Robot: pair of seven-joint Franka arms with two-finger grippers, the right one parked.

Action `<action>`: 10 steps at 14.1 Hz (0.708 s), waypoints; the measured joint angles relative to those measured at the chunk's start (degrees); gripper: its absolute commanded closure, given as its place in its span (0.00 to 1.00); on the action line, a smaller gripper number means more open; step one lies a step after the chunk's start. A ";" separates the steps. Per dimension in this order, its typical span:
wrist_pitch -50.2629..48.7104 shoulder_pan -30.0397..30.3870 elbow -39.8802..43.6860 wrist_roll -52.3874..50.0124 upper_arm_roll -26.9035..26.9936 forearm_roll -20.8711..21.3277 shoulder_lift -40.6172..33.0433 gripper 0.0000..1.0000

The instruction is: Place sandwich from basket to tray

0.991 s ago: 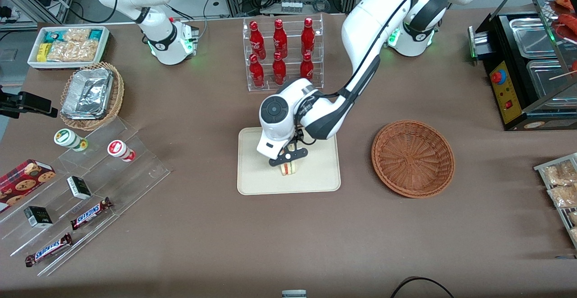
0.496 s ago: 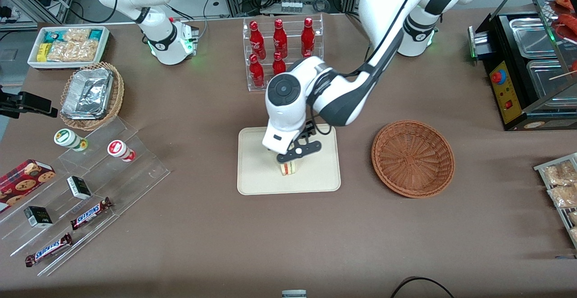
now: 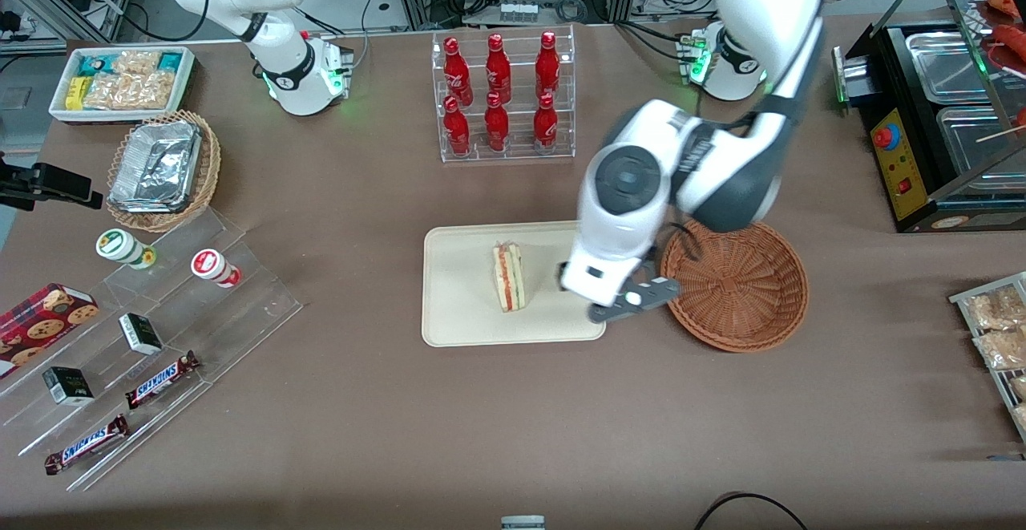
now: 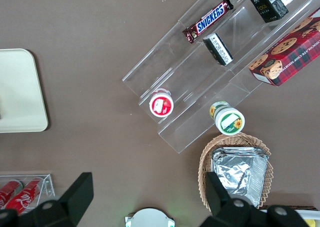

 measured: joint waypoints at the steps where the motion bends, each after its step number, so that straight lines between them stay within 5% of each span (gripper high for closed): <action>1: -0.02 1.62 -1.65 3.02 0.02 0.00 -1.31 0.00; 10: -6.70 17.48 -19.91 36.87 -0.48 -3.29 -21.40 0.00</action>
